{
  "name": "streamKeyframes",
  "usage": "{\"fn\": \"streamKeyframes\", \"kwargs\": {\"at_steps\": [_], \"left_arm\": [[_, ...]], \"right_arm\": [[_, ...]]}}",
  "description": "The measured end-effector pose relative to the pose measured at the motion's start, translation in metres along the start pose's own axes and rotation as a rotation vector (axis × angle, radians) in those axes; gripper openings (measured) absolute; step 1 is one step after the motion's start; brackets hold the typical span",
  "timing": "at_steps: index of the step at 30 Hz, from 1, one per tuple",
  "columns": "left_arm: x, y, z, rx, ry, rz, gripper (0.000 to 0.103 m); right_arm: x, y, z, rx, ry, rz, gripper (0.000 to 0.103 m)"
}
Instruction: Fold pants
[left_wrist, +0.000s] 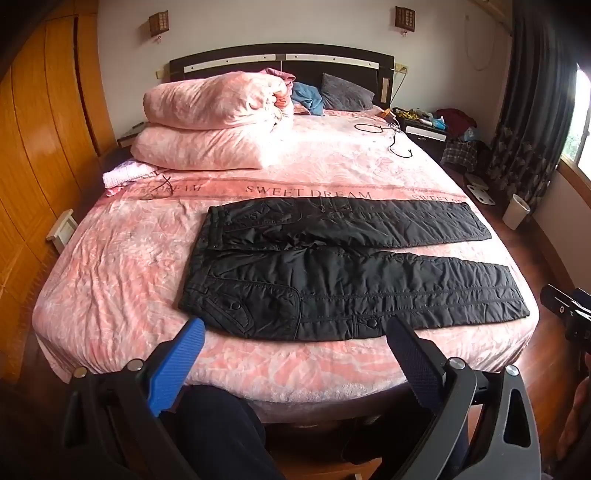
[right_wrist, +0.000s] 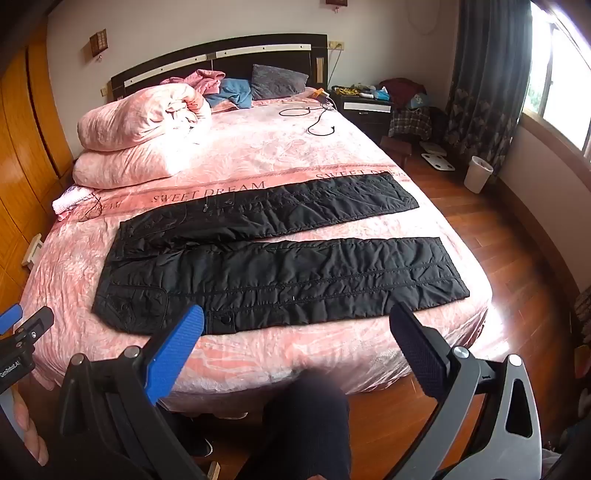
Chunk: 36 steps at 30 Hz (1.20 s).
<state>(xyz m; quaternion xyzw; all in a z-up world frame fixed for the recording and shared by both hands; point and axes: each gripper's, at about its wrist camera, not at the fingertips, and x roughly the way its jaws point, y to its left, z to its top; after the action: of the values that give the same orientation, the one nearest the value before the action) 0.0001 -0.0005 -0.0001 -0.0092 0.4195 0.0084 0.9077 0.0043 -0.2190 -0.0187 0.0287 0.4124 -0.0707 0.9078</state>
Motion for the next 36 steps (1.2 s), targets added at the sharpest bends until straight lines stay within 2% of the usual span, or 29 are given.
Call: {"fn": "streamKeyframes", "kwargs": {"at_steps": [36], "left_arm": [[0.0082, 0.0049, -0.0057, -0.007, 0.003, -0.014, 0.099]], "right_arm": [[0.0068, -0.0089, -0.0033, 0.008, 0.013, -0.012, 0.101]]}}
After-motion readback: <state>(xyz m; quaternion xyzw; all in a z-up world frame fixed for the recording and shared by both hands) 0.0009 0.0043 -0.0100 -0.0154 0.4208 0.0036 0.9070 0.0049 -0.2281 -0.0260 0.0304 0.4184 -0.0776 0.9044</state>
